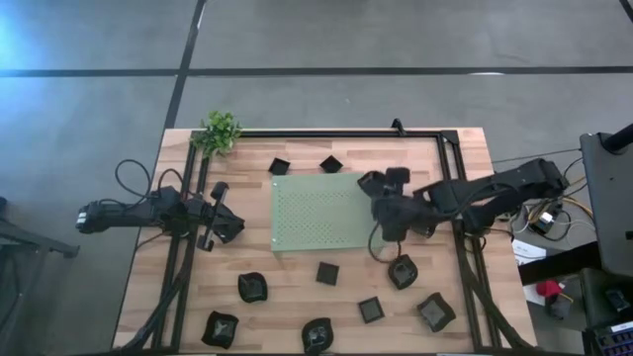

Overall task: Pick & Place Mini shaped plates
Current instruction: Put the leaf shaped plate on the shelf, then put the distorted square plate on the shelf

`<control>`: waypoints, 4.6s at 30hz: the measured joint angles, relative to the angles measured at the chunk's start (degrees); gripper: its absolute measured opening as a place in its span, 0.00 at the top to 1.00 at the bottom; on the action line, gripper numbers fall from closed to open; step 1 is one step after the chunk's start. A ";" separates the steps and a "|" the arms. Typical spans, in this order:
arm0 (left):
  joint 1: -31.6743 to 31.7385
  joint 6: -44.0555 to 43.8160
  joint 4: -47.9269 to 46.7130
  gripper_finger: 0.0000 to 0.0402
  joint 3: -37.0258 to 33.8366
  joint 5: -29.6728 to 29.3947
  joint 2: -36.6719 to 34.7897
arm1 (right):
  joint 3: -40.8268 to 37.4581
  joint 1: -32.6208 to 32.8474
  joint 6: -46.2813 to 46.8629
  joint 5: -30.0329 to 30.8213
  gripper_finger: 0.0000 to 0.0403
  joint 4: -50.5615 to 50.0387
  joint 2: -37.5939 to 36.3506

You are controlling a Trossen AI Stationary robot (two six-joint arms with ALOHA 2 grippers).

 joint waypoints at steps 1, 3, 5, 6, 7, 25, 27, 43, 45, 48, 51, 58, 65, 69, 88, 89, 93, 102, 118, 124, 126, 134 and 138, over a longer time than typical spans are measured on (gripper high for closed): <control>0.00 -0.01 0.00 1.00 0.00 0.00 0.00 | 0.25 0.77 -0.62 0.57 0.98 0.43 0.68; 0.01 0.00 0.01 1.00 0.00 0.00 0.00 | 0.70 1.94 -1.58 0.75 0.98 0.60 2.05; 0.00 0.00 0.00 1.00 0.00 0.00 0.00 | 1.29 2.92 -1.93 0.84 0.98 1.01 3.20; 0.01 0.01 0.01 1.00 0.00 0.00 0.00 | 1.57 3.38 -2.01 0.84 0.98 1.03 3.69; 0.00 0.00 0.01 1.00 0.00 0.00 0.00 | 1.88 3.82 -2.03 0.84 0.98 1.02 4.17; 0.01 0.00 0.01 1.00 0.00 0.00 0.00 | 1.77 7.09 -1.58 -3.00 0.98 5.37 6.18; -0.01 0.01 0.00 1.00 0.00 0.00 0.00 | 1.31 7.09 -1.60 -3.62 0.98 6.52 6.18; 0.01 0.01 0.02 1.00 0.00 0.00 0.00 | 0.68 7.06 1.03 -4.37 0.98 6.97 6.18; 0.00 0.01 0.00 1.00 0.00 0.00 0.00 | 0.68 7.06 1.00 -4.36 0.98 6.97 6.18; 0.01 0.01 0.02 1.00 0.00 0.00 0.00 | 0.68 7.06 0.97 -4.36 0.98 6.97 6.18; -0.01 0.01 0.00 1.00 0.00 0.00 0.00 | 0.68 7.06 0.81 -4.36 0.98 6.95 6.18; 0.00 0.00 0.02 1.00 0.00 0.00 0.00 | 0.68 7.06 0.79 -4.36 0.98 6.95 6.16; 0.01 0.01 0.02 1.00 0.00 0.00 0.00 | 0.68 7.06 0.82 -4.35 0.98 6.95 6.16; 0.01 -0.01 0.01 1.00 0.00 0.00 0.00 | 0.68 7.06 0.89 -4.36 0.98 6.97 6.16; 0.01 0.01 0.01 1.00 0.00 0.00 0.00 | 2.05 7.06 -0.69 -4.28 0.67 7.06 6.16; 0.01 0.01 0.02 1.00 0.00 0.00 0.00 | 2.66 7.06 -0.66 -4.28 0.66 6.96 6.13; 0.00 -0.01 0.00 1.00 0.00 0.00 0.00 | 5.57 7.06 -0.77 -4.28 0.64 6.89 5.83; 0.01 0.01 0.02 1.00 0.00 0.00 0.02 | 11.36 7.06 -1.57 -4.28 0.67 6.91 4.10; 0.01 -3.13 1.79 1.00 0.11 -0.90 0.02 | 11.38 7.11 3.39 -4.33 0.68 6.89 -2.47; 0.01 -8.48 0.76 1.00 4.18 -7.17 0.80 | 10.32 7.09 3.39 -4.32 0.70 6.92 -4.40; 0.01 -8.68 -2.51 1.00 6.65 -10.76 1.69 | 9.55 7.11 3.36 -4.32 0.69 6.91 -4.90; 0.01 -13.69 -18.63 1.00 17.21 -20.59 10.00 | 8.19 7.09 3.36 -4.32 0.68 6.94 -5.14; 0.01 -17.43 -25.84 1.00 22.26 -22.54 15.33 | 8.16 7.09 2.92 -4.31 0.68 6.91 -5.14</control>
